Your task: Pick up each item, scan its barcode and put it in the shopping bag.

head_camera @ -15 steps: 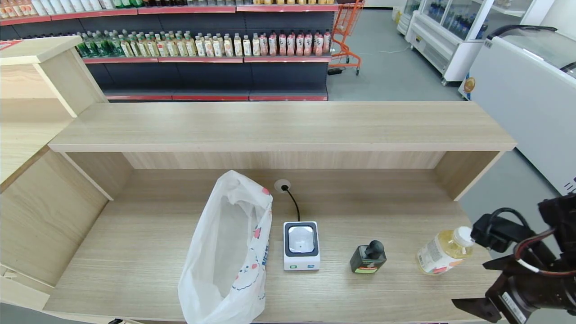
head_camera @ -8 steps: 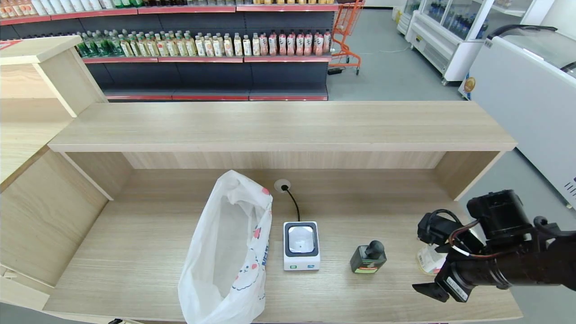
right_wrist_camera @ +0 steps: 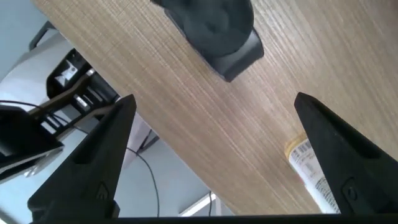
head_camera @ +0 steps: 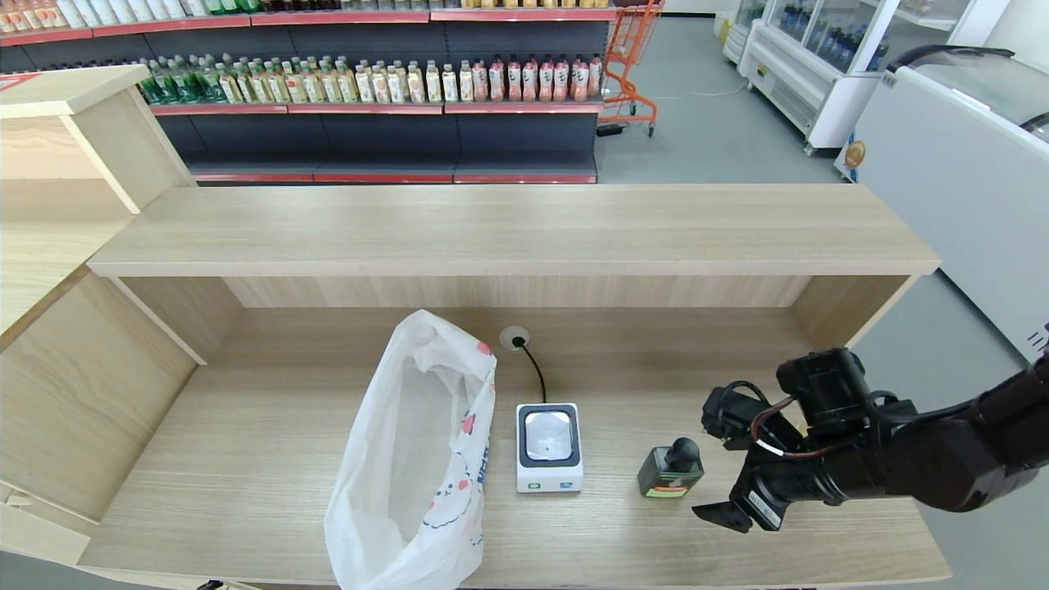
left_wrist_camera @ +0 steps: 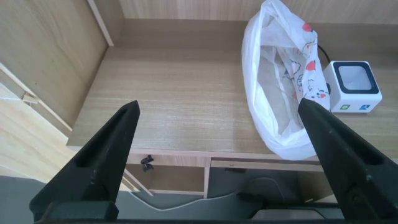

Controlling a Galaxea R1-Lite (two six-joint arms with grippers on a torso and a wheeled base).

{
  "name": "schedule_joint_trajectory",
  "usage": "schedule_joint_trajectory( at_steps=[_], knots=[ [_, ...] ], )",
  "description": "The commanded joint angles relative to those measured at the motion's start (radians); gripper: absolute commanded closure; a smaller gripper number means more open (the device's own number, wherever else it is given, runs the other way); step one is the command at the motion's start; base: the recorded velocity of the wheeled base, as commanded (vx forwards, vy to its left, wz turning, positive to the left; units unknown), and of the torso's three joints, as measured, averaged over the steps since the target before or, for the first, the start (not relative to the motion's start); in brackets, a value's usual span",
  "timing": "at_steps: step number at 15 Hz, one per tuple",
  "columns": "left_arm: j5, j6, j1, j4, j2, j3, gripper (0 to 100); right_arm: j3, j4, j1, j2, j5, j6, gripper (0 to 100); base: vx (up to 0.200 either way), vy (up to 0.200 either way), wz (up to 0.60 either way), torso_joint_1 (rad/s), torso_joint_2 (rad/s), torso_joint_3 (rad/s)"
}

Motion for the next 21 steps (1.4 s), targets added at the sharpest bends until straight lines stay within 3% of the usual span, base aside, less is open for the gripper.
schedule_joint_trajectory(
  at_steps=[1,15,16,21],
  knots=[
    [0.0,0.0,0.0,0.0,0.0,0.0,0,-0.028,-0.03,0.006,0.069,0.009,-0.035,0,0.0,0.0,0.0,0.0,0.0,0.0],
    [0.0,0.0,0.0,0.0,0.0,0.0,0,-0.082,-0.124,0.066,0.175,0.036,-0.049,0,0.0,0.0,0.0,0.0,0.0,0.0],
    [0.0,0.0,0.0,0.0,0.0,0.0,0,-0.079,-0.15,0.066,0.185,0.035,-0.049,100,0.0,0.0,0.0,0.0,0.0,0.0],
    [0.0,0.0,0.0,0.0,0.0,0.0,0,-0.049,-0.18,0.074,0.188,0.027,-0.049,100,0.0,0.0,0.0,0.0,0.0,0.0]
  ],
)
